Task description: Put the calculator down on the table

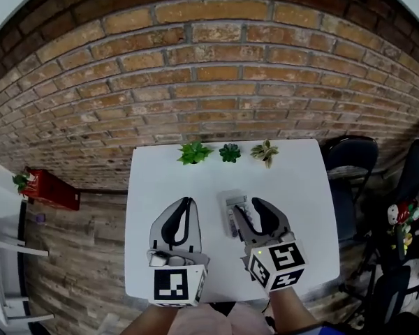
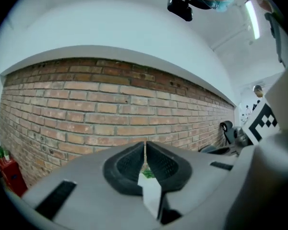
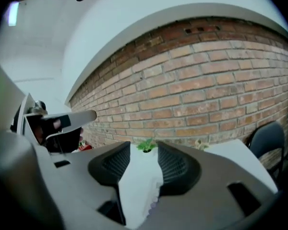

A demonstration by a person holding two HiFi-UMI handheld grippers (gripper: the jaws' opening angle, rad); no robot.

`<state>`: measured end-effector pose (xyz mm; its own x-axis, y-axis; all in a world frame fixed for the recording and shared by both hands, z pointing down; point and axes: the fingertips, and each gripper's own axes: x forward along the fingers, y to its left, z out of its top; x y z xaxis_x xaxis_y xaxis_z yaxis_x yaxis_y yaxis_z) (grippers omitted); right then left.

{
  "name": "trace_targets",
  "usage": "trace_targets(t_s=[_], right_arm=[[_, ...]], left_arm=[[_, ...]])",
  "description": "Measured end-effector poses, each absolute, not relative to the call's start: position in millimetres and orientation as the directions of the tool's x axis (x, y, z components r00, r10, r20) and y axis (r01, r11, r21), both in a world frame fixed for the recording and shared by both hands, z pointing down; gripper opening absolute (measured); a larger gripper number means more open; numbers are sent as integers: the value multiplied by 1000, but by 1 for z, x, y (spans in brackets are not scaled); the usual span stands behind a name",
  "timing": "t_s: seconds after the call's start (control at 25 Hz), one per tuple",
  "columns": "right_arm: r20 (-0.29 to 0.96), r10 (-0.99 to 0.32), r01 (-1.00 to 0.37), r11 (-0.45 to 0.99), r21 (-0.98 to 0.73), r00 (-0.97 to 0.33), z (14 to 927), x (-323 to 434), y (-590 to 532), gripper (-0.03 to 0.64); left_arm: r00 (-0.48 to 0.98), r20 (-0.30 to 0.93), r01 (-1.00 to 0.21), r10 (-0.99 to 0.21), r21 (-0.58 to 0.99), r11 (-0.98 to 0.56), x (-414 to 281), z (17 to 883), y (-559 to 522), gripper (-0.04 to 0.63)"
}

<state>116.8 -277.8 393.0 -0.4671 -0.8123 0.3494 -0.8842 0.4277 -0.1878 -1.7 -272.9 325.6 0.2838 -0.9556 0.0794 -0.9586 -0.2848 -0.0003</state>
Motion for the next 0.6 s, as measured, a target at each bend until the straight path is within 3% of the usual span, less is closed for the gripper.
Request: trace_targets(t_s=[0.24, 0.6], right_arm=[[200, -872, -894, 446, -56, -447, 319, 124, -274, 2], [131, -889, -896, 444, 8, -439, 290, 127, -266, -2]], left_arm=[[272, -50, -962, -961, -42, -270, 2, 257, -267, 21], [272, -101, -962, -957, -24, -271, 10, 234, -260, 21]])
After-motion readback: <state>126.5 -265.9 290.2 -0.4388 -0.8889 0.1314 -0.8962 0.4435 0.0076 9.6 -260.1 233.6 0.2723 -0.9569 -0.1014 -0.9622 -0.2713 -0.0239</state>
